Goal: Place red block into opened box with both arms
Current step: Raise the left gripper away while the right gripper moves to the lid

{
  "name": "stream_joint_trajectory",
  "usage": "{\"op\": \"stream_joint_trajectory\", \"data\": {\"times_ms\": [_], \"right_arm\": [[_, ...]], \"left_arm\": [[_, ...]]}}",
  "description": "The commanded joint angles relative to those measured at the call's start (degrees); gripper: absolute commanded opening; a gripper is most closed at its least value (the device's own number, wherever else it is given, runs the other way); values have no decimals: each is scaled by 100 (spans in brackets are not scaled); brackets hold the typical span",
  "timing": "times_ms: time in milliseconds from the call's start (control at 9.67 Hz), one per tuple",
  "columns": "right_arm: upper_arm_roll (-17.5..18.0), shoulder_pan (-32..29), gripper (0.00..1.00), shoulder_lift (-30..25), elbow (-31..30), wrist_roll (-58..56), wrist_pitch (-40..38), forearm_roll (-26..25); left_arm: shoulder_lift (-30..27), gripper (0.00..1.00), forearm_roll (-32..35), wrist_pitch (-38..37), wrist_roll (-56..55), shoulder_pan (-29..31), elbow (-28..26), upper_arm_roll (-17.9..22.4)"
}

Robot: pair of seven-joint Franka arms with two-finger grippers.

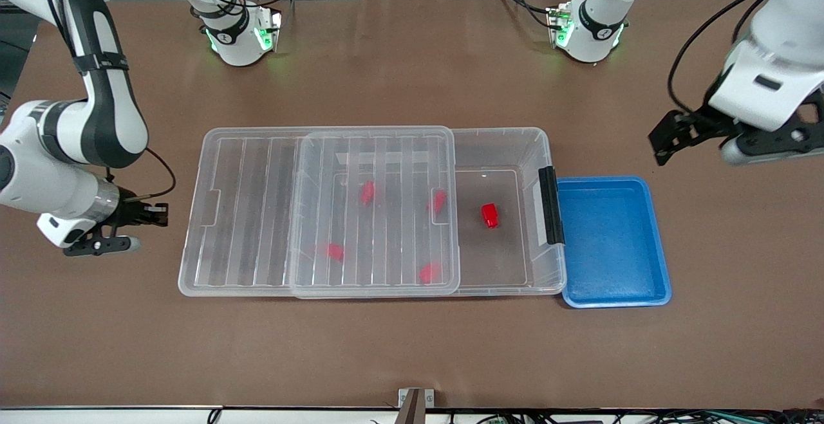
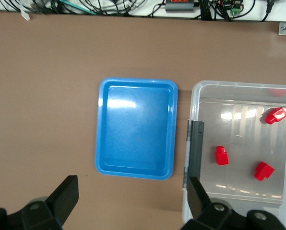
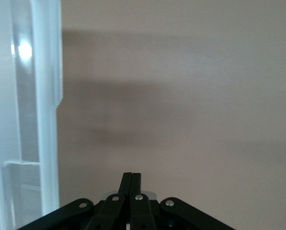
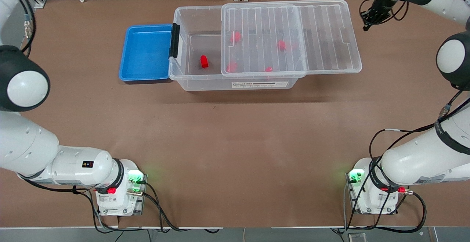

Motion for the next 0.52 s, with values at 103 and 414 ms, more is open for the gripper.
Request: {"op": "stream_joint_trajectory", "data": {"times_ms": [103,414], "right_arm": [[-16,170,0,-114,-150,-22,15,397],[-16,380,0,-78,-159,-4,6,704]], "left_arm": [[-298,100,-331,-491,849,304,-203,39],[-876,100,-835,-675,1405,212,-728,748]]}}
